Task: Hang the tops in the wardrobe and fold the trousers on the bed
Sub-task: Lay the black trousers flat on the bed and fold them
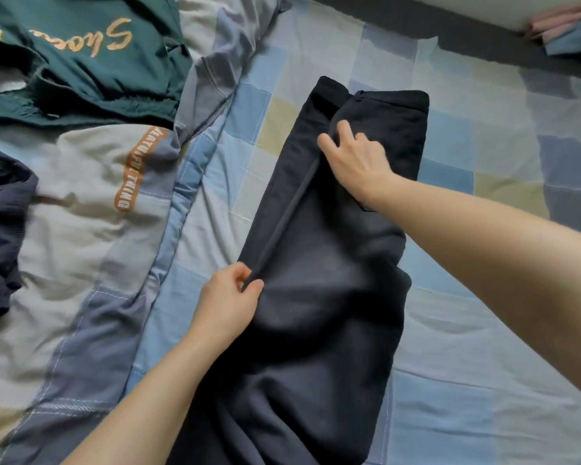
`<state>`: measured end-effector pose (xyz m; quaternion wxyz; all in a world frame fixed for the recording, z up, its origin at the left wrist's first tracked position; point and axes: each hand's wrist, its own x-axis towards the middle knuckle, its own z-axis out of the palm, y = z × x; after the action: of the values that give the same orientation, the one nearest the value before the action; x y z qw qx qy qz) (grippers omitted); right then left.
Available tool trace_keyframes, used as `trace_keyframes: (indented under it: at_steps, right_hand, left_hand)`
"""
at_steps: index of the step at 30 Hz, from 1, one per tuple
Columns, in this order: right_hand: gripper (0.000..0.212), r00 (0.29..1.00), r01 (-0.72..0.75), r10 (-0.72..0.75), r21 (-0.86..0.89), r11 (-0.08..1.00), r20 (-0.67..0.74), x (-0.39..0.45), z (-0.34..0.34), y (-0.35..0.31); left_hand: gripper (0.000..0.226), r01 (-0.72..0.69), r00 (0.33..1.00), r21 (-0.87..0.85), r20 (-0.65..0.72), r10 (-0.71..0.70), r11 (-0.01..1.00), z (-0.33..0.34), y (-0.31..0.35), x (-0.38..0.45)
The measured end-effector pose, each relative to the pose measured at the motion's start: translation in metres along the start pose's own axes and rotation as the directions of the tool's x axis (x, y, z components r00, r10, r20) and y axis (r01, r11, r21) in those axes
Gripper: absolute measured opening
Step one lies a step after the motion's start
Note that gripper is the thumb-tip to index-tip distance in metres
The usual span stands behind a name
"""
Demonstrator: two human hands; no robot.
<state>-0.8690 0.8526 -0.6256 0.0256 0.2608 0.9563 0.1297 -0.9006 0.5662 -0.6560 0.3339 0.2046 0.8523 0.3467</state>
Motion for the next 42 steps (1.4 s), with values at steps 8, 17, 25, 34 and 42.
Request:
trace_keyframes:
  at_steps: [8, 17, 25, 34, 42]
  right_hand:
    - [0.032, 0.969, 0.231, -0.23, -0.004, 0.973, 0.086, 0.001, 0.004, -0.05]
    - [0.055, 0.924, 0.352, -0.305, -0.201, 0.914, 0.232, 0.048, -0.001, 0.012]
    - [0.086, 0.941, -0.3, 0.239, 0.261, 0.918, 0.239, 0.097, 0.005, 0.053]
    - [0.03, 0.89, -0.451, 0.231, 0.689, 0.567, 0.393, 0.125, -0.003, 0.082]
    - [0.027, 0.934, -0.341, 0.042, 0.85, 0.4, 0.355, 0.147, -0.01, 0.084]
  left_hand:
    - [0.034, 0.311, 0.873, 0.065, 0.376, -0.312, 0.948, -0.008, -0.029, -0.013]
    - [0.017, 0.117, 0.949, -0.249, 0.312, -0.035, 0.961, 0.015, 0.018, 0.039]
    - [0.027, 0.31, 0.94, -0.423, 0.267, -0.21, 0.851, 0.041, 0.04, 0.107]
    - [0.049, 0.453, 0.886, -0.43, 0.318, -0.339, 0.781, 0.046, 0.024, 0.128]
    - [0.033, 0.495, 0.863, -0.433, 0.344, -0.37, 0.753, 0.048, 0.022, 0.132]
